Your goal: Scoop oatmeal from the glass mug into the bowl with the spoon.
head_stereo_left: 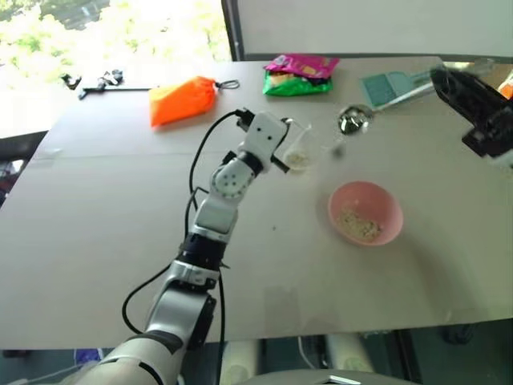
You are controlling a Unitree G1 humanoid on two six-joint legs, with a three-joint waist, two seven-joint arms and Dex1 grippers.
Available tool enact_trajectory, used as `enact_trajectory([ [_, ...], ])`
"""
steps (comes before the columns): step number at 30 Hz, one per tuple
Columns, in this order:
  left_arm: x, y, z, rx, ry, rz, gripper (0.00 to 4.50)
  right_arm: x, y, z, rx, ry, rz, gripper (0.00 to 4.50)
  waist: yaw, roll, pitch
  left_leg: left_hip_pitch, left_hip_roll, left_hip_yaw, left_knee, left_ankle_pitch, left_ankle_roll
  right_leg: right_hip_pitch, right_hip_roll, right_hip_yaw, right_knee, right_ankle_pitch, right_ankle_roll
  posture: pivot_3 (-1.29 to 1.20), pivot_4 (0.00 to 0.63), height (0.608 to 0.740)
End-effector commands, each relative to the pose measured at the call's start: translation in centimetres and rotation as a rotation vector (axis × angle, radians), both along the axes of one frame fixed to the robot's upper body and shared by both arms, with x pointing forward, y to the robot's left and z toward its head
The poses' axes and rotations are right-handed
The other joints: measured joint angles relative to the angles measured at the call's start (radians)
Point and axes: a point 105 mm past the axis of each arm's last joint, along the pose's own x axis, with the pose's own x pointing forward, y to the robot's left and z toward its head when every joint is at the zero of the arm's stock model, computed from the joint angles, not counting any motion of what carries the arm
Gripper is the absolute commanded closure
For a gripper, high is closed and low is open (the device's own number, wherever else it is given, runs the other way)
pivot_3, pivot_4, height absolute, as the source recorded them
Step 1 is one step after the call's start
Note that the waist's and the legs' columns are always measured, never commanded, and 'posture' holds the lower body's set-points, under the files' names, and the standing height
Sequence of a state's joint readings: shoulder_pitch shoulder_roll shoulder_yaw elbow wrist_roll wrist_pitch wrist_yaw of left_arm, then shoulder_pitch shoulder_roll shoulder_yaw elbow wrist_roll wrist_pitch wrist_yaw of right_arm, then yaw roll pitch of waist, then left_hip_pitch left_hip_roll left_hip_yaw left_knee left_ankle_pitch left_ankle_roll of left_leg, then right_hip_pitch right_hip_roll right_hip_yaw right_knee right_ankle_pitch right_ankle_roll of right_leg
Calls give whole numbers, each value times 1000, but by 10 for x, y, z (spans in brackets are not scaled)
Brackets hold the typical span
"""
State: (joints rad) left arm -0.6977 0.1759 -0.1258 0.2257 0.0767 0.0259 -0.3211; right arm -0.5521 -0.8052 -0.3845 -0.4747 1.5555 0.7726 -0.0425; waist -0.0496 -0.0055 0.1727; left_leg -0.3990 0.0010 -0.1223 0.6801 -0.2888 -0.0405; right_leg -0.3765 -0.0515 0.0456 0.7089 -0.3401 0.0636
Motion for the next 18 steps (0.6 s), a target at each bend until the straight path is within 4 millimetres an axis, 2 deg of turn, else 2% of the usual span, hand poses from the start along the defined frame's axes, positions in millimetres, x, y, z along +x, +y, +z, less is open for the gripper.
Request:
enact_trajectory([
  [1,-9,5,29,-74,-80,13,4471,8,6,4,22,-2,-6,4500,6,0,0,0,0,0,0,0,0,0,0,0,0,0,0,0,150,740],
  [9,-18,15,33,-154,-69,62,4471,34,40,-11,-16,38,52,4500,7,0,0,-1,-1,-1,2,0,0,0,-1,0,1,0,0,0,150,740],
  [14,-19,18,26,-173,-40,82,4471,48,76,-34,-236,20,85,4500,4,0,0,0,-1,-1,3,0,0,-1,-1,0,2,0,0,0,150,740],
  [17,-19,19,22,-177,-27,91,4471,54,97,-39,-265,33,132,4500,1,0,0,0,-1,-1,3,0,0,-1,0,0,2,0,0,0,150,740],
  [18,-19,20,21,-187,-19,95,4500,55,100,-39,-279,22,142,3795,2,0,0,0,-1,-1,3,0,0,-1,0,0,2,0,0,0,150,740],
])
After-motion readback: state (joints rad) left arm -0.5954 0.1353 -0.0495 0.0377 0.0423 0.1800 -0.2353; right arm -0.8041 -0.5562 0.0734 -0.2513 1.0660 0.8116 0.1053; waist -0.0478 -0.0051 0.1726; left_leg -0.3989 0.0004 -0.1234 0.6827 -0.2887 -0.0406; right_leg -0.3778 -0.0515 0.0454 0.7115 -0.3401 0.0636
